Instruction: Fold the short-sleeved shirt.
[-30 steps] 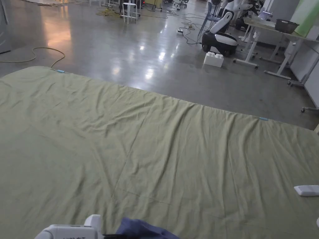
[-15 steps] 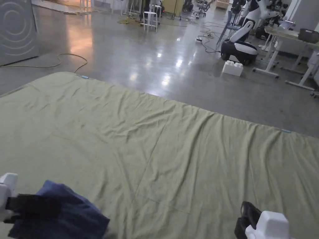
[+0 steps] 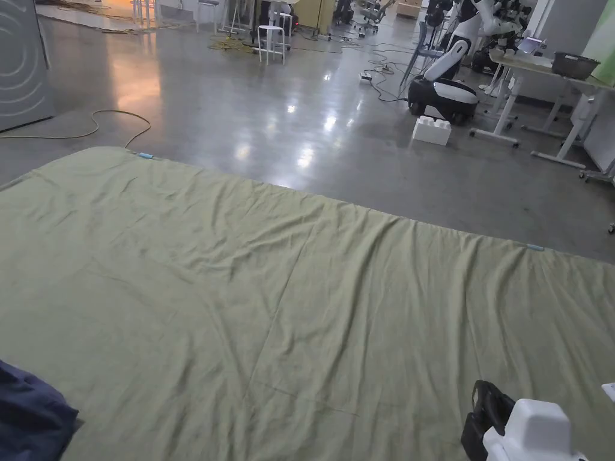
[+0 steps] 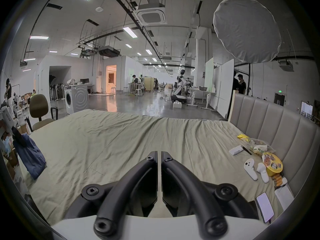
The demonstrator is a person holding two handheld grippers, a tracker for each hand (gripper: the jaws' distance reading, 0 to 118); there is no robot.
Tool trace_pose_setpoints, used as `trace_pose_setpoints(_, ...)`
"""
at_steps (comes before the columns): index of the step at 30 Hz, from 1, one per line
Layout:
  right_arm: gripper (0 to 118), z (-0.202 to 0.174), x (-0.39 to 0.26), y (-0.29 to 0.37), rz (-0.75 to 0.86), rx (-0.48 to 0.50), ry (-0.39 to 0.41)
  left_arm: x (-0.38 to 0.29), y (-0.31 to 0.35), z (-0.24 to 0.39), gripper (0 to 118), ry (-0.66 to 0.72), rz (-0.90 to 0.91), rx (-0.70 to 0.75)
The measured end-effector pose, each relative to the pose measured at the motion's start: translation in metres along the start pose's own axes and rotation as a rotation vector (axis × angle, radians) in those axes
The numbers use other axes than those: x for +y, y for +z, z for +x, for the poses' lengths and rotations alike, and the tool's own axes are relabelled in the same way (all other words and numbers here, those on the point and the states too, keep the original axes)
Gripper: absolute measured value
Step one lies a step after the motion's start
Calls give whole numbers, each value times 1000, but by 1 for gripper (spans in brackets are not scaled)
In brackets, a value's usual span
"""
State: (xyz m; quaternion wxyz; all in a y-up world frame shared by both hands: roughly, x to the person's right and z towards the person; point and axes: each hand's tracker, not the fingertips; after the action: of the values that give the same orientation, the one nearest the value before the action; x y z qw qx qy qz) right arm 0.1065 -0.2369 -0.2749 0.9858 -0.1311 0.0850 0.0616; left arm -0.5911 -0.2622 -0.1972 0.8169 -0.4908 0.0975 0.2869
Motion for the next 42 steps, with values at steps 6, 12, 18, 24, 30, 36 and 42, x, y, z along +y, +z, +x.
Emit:
trace_pose_setpoints(6,4,2,-7,0,-27,2,-9,8,2,3,61,-68,34,161)
trace_pose_setpoints(12,4,7,-8,0,-31,3,-19,13,27,8,62,-129,137,339)
trace_pose_setpoints(18,4,9,-11,2,-33,3,-29,-4,46,43,61,-190,264,330)
trace_pose_setpoints(24,4,9,-14,4,-31,0,-48,-46,24,104,61,-278,395,200)
trace_pose_setpoints(30,4,8,-13,3,-31,-15,-70,-94,-17,188,61,-455,527,116)
trace_pose_setpoints(36,4,5,-5,3,-4,-28,-70,-128,-27,280,61,-525,754,64)
trace_pose_setpoints(42,4,1,2,6,32,-49,-59,-147,-34,342,61,-582,864,26)
